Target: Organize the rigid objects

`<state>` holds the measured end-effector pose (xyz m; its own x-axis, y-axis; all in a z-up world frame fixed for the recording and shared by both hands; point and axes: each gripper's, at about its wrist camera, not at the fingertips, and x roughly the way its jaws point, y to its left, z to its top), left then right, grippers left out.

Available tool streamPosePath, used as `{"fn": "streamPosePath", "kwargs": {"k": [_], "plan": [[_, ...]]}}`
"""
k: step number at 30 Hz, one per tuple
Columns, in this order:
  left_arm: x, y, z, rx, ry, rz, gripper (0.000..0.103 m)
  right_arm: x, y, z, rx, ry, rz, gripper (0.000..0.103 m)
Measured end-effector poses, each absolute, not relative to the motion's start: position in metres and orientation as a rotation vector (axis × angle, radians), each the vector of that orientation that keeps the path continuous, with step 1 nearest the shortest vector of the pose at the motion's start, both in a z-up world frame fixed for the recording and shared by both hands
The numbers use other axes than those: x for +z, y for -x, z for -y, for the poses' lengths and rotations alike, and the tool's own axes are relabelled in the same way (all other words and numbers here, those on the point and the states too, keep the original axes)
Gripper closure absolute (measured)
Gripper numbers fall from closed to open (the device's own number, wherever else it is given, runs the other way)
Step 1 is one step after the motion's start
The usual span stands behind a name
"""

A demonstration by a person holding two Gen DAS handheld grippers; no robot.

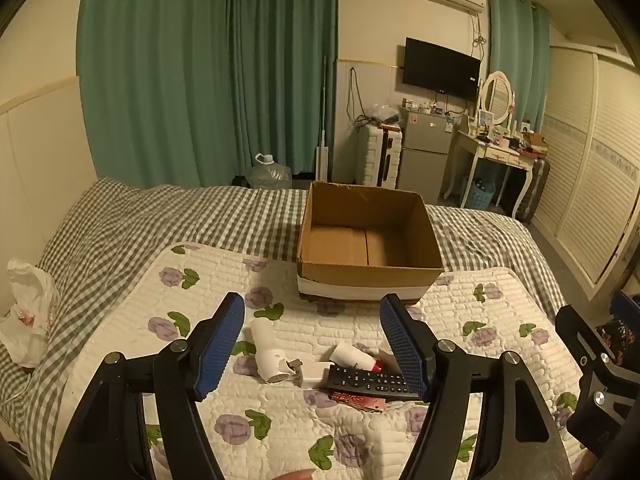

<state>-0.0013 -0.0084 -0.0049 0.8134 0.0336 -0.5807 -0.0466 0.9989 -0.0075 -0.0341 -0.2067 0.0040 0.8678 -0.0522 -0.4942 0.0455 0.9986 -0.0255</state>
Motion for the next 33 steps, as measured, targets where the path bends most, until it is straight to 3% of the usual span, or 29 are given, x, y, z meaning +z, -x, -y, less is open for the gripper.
{"fn": "streamPosePath", "kwargs": {"k": [16,33], "plan": [[-0.002,0.003,-0.004,0.045,0.044,-0.630,0.030,0.003,0.035,0.203,-0.055,0.005,-0.516,0.000],[-0.001,0.016,0.001,0.105,-0.012,-0.527,0.030,0.002,0.035,0.205,-0.058,0.004,-0.515,0.000]]}}
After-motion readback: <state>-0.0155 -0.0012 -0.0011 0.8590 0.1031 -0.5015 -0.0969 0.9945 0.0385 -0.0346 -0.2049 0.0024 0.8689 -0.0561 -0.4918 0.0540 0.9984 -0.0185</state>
